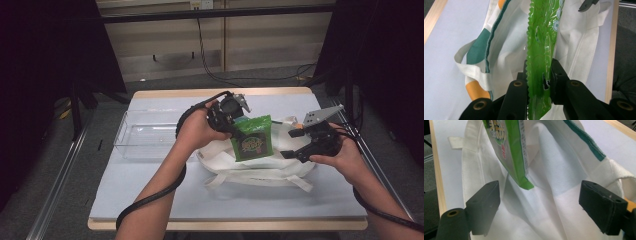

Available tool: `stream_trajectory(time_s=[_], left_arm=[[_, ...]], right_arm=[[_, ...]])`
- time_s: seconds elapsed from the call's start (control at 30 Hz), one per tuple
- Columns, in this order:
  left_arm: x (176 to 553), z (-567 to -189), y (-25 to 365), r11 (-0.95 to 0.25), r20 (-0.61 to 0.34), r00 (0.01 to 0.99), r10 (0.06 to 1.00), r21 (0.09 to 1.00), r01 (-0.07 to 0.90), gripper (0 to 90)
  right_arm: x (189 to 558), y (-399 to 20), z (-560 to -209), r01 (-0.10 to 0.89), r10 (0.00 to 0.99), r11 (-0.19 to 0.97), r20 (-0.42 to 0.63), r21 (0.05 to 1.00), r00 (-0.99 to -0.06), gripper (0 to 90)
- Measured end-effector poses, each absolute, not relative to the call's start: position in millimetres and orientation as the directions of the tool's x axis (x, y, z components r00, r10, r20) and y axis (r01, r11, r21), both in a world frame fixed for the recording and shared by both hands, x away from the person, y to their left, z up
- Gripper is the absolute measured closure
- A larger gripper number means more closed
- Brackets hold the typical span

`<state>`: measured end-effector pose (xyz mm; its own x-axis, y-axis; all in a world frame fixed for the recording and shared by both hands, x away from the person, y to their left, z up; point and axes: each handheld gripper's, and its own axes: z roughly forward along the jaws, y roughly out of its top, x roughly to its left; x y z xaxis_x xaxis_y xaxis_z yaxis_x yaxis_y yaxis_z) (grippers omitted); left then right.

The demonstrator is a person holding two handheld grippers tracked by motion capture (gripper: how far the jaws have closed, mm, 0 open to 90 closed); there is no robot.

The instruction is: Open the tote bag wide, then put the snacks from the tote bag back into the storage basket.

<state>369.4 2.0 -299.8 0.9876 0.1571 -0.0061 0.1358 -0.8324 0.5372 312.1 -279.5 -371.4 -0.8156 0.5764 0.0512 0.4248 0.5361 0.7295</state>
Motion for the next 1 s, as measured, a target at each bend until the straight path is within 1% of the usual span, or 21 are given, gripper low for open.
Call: stream_trajectory(time_s=[0.17,0.3,0.37,0.5,0.57,0.77,1.0], left_arm=[[373.9,-298.5,5.5,-0.834,-0.033,0.987,0.155,0.532,0.149,78.7],[373.0,-296.4,5.8,-0.838,-0.031,0.987,0.159,0.524,0.152,78.8],[372.8,-296.0,6.3,-0.832,-0.053,0.986,0.159,0.53,0.163,78.9],[372.8,-294.6,7.0,-0.837,-0.045,0.986,0.16,0.523,0.159,79.0],[374.4,-292.5,8.3,-0.832,-0.064,0.985,0.161,0.528,0.17,79.0],[377.7,-287.9,10.3,-0.838,-0.054,0.986,0.16,0.521,0.165,79.0],[382.2,-280.1,16.9,-0.843,-0.049,0.986,0.16,0.513,0.163,79.0]], right_arm=[[311.3,-279.1,-373.9,0.432,0.577,0.541,0.055,0.721,-0.815,15.4],[311.0,-279.1,-375.1,0.435,0.581,0.545,0.052,0.716,-0.812,14.7],[310.6,-279.0,-375.3,0.437,0.581,0.542,0.056,0.718,-0.812,14.7],[309.5,-277.8,-376.9,0.438,0.58,0.546,0.055,0.714,-0.812,14.4],[308.6,-277.4,-376.6,0.438,0.581,0.546,0.054,0.714,-0.812,14.3],[310.0,-277.1,-377.0,0.441,0.579,0.545,0.061,0.713,-0.813,14.1],[310.8,-273.3,-377.7,0.439,0.575,0.545,0.063,0.714,-0.816,10.7]])
